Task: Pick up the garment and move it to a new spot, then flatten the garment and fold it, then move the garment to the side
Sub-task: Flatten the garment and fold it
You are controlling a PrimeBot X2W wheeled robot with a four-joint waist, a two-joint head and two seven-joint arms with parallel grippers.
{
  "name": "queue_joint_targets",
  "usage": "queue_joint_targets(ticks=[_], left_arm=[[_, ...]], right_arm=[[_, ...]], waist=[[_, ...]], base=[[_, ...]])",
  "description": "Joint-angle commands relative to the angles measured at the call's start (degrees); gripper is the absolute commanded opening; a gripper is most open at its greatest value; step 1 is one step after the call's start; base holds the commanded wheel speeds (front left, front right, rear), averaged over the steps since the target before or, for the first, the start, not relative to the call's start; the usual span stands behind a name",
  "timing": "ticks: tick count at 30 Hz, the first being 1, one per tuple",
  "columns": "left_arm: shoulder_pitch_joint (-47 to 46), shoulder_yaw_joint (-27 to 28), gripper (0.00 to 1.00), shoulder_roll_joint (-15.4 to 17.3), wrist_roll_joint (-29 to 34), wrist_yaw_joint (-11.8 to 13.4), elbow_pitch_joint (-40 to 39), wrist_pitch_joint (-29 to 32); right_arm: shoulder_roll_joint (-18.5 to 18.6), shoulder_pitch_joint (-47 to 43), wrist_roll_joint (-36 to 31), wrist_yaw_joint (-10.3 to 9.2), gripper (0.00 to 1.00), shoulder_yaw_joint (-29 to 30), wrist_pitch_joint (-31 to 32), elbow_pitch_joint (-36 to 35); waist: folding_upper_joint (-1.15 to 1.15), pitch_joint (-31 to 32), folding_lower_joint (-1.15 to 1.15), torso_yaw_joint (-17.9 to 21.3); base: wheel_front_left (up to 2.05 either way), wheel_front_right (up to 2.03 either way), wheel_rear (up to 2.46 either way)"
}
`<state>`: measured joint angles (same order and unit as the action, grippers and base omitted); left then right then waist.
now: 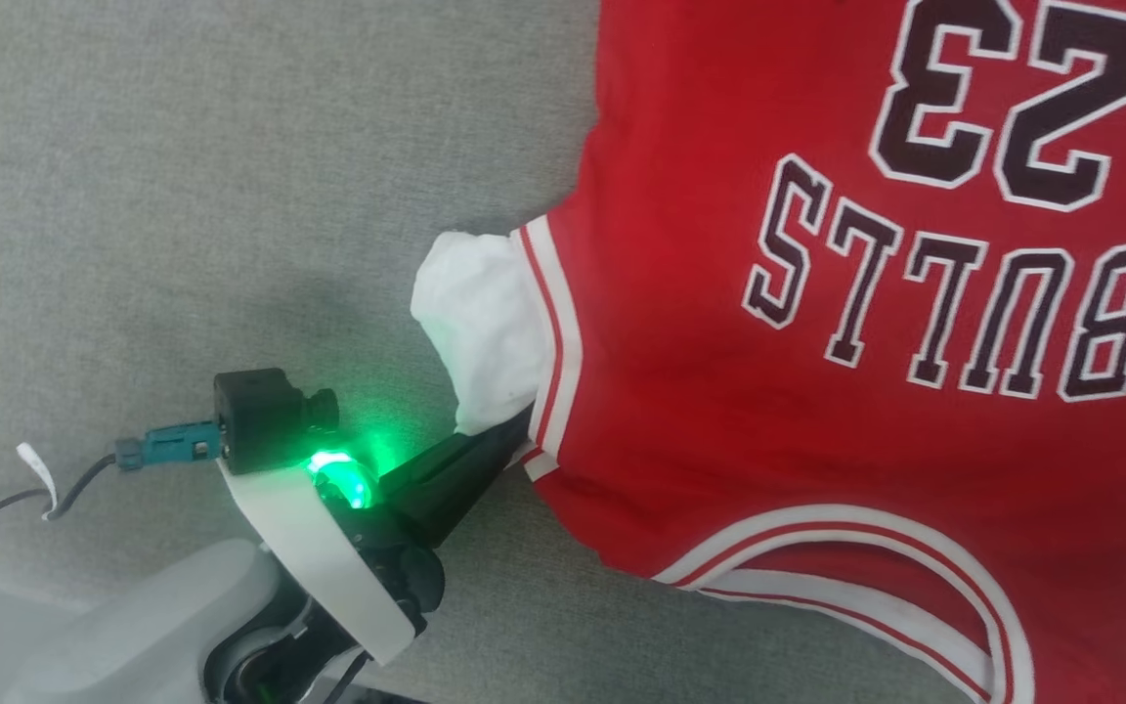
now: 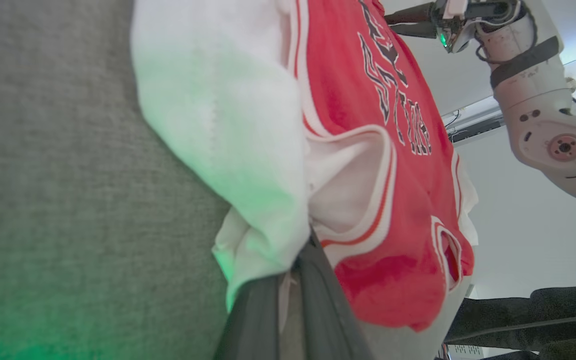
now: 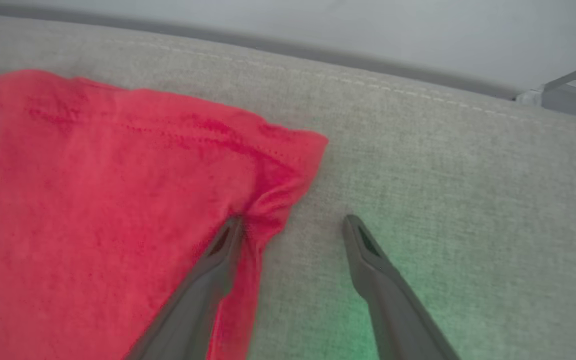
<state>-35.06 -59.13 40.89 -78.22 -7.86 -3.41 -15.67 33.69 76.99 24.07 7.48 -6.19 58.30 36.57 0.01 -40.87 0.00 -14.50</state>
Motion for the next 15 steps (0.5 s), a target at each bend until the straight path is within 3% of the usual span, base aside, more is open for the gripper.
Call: queue_joint_targets(ticks=[1,5,6,8,15], left_arm=[[0.7,-2.1,0.00,-2.8,-1.1,0.7,4.7,1.0],[0.1,-2.6,0.00,-3.2,-0.9,0.7,4.9,1.0],[-0.2,-2.5,0.00,-3.2,-0.9,0.7,4.8,1.0],[-0.4,-2.1,0.00,-3.3,-0.9,0.7,4.6,1.0],[1.2,0.8,0.00,-2.6,-0.3,0.7,4.4,0.8]], right_arm=[[-1.3,-0.3,-0.4,0.02,1.00,-0.6,0.7,2.6],[-1.9,0.0,-0.8,0.03,1.00,-1.1,2.1,5.3],[-1.8,-0.1,-1.2,0.03,0.45,-1.6,2.6,5.9],[-1.6,-0.3,-1.7,0.02,0.00,-2.1,2.6,6.9],[0.3,-1.1,0.5,0.01,0.00,-4.6,-1.7,5.0]], waist=[[-0.01,-0.9,0.00,-1.0],[-0.01,-0.8,0.00,-1.4],[-0.01,-0.7,0.00,-1.4],[-0.01,-0.6,0.00,-1.4],[-0.01,2.9,0.00,0.2]], base=[[0.00,0.00,0.00],[0.00,0.00,0.00],[0.00,0.00,0.00],[0.00,0.00,0.00],[0.00,0.00,0.00]])
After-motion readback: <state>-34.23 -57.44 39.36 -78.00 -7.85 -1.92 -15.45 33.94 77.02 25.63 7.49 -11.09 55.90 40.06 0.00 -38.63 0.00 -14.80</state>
